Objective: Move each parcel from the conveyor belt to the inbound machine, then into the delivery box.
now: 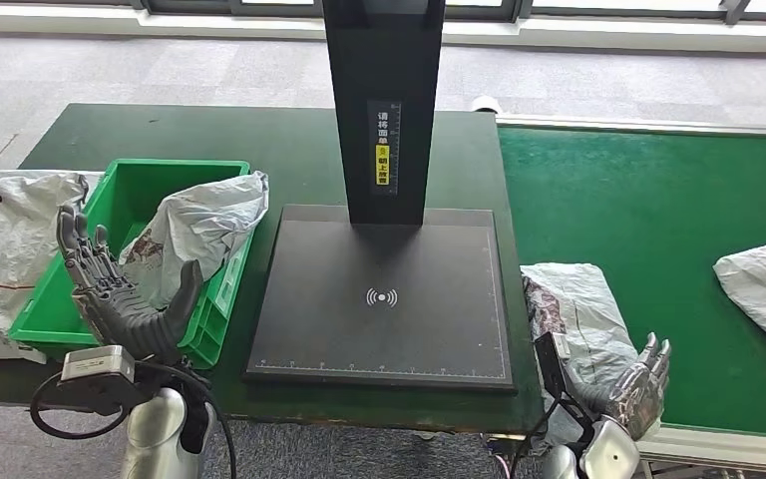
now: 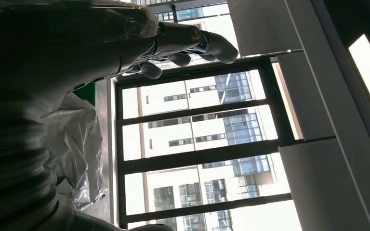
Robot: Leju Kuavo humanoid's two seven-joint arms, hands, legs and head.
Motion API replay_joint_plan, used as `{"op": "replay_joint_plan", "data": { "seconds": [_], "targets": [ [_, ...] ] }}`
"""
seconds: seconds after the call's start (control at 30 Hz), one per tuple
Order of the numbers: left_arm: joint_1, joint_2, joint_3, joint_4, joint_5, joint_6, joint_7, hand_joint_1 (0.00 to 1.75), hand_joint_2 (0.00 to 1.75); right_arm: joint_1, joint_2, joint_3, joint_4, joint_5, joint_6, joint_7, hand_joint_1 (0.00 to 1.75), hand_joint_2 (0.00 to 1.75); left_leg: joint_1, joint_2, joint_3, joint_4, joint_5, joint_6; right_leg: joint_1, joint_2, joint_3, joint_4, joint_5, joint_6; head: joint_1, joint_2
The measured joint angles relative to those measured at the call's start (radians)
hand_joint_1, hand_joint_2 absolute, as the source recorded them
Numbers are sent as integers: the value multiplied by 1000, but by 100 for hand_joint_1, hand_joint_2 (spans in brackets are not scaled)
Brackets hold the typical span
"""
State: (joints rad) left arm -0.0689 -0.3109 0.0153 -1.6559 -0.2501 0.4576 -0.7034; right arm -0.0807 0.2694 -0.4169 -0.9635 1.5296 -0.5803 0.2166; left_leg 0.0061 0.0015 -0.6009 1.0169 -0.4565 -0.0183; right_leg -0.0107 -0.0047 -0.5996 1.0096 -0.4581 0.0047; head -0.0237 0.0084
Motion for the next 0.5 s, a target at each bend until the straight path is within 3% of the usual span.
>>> {"op": "replay_joint_plan", "data": {
  "seconds": [0.27, 0.4, 0.5],
  "targets": [
    [1, 0, 0, 18, -10, 5, 0, 0, 175, -31, -21, -3, 91, -10, 26, -4, 0, 175, 0, 0, 0, 0, 0, 0, 0, 0, 0, 0, 0, 0, 0, 0],
    [7, 0, 0, 19, -25, 5, 0, 0, 175, -55, -30, -4, 150, -31, 63, -25, 175, 175, 0, 0, 0, 0, 0, 0, 0, 0, 0, 0, 0, 0, 0, 0],
    [10, 0, 0, 23, -34, -2, 0, 0, 175, -69, -36, -4, 186, -39, 76, -25, 175, 175, 0, 0, 0, 0, 0, 0, 0, 0, 0, 0, 0, 0, 0, 0]
  ]
}}
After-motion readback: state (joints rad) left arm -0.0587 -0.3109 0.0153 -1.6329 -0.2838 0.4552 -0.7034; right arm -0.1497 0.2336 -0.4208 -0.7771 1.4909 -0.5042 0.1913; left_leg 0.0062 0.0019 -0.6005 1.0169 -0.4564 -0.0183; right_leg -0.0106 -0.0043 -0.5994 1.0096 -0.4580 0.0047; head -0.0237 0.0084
